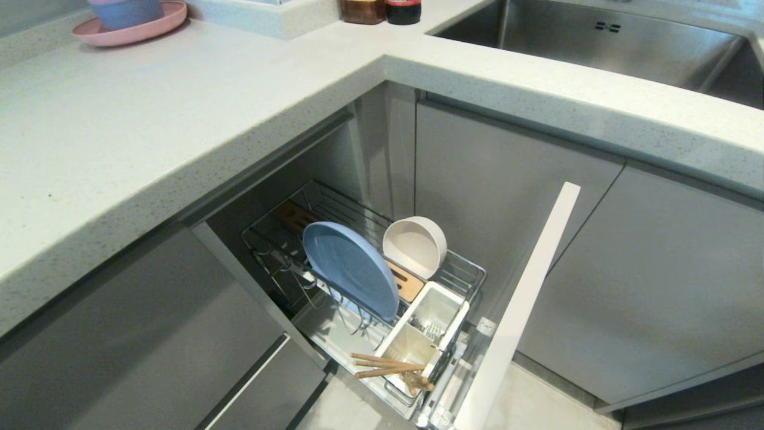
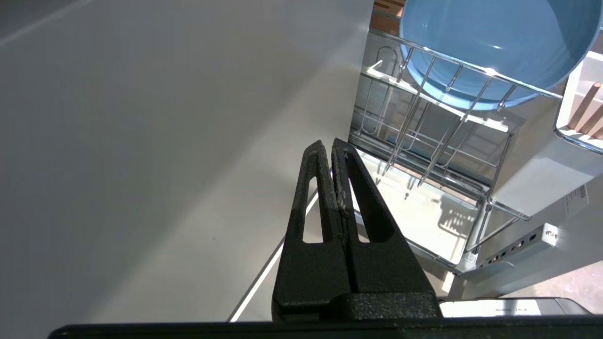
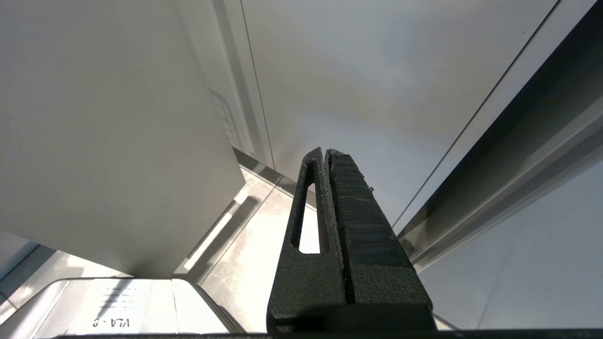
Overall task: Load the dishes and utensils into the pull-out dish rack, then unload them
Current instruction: Take the plate out of the cupboard
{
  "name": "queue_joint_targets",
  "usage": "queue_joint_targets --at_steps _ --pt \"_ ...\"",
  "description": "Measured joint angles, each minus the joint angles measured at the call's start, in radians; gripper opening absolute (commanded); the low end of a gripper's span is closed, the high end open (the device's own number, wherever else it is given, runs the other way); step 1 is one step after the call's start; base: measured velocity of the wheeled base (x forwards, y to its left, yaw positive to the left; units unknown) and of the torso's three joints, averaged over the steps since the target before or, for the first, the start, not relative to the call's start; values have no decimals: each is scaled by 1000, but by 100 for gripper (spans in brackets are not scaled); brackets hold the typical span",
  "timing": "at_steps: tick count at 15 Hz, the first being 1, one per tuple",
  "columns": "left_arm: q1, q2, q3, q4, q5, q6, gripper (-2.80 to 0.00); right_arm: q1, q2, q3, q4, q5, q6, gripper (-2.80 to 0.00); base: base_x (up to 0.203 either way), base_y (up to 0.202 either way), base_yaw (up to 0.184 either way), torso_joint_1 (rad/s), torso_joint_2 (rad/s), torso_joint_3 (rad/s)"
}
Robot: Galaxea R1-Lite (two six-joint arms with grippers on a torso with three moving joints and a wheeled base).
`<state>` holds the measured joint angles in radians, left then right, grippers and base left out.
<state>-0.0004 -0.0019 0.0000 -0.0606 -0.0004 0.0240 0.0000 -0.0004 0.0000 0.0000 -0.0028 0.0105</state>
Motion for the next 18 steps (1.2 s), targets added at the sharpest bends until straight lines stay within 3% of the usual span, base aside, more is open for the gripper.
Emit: queue_joint_targets --at_steps 8,11,14,18 --pt "-1 1 -44 14 -22 13 -280 0 0 0 0 0 0 -280 0 0 0 0 0 0" --pt "-1 28 -305 113 -65 14 -280 0 0 0 0 0 0 -280 0 0 0 0 0 0" --pt "0 165 -619 167 -92 -4 -280 0 0 0 0 0 0 -280 0 0 0 0 0 0" --pt "23 488 -959 24 -66 -87 -280 0 0 0 0 0 0 -280 0 0 0 0 0 0"
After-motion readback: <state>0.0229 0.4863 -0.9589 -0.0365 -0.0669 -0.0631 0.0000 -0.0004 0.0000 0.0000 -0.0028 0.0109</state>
